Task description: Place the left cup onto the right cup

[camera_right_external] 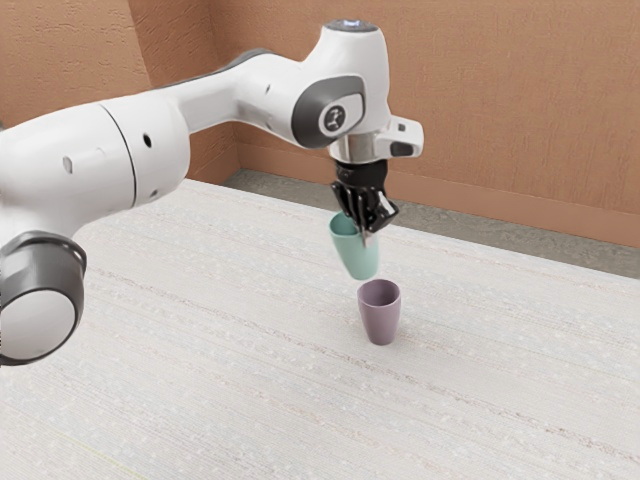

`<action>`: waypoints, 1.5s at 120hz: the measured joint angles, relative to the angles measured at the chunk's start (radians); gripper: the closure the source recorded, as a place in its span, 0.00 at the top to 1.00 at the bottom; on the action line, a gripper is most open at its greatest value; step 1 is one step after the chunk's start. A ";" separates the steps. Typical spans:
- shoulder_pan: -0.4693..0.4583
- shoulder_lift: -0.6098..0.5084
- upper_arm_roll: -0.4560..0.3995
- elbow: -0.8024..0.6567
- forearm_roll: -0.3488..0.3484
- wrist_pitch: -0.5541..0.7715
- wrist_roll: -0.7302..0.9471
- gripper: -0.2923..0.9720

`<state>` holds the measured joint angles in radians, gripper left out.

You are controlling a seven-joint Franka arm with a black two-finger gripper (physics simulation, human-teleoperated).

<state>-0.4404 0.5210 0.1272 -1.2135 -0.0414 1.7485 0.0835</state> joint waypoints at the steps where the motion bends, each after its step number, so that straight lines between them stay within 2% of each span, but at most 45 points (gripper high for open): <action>1: 0.000 0.001 0.000 0.001 0.000 0.000 0.000 0.15; 81: 0.001 0.088 -0.008 0.088 0.001 -0.005 0.001 0.15; 180: 0.010 0.131 -0.020 0.106 0.001 0.004 0.001 0.15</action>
<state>-0.4300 0.6515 0.1073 -1.1072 -0.0399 1.7524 0.0847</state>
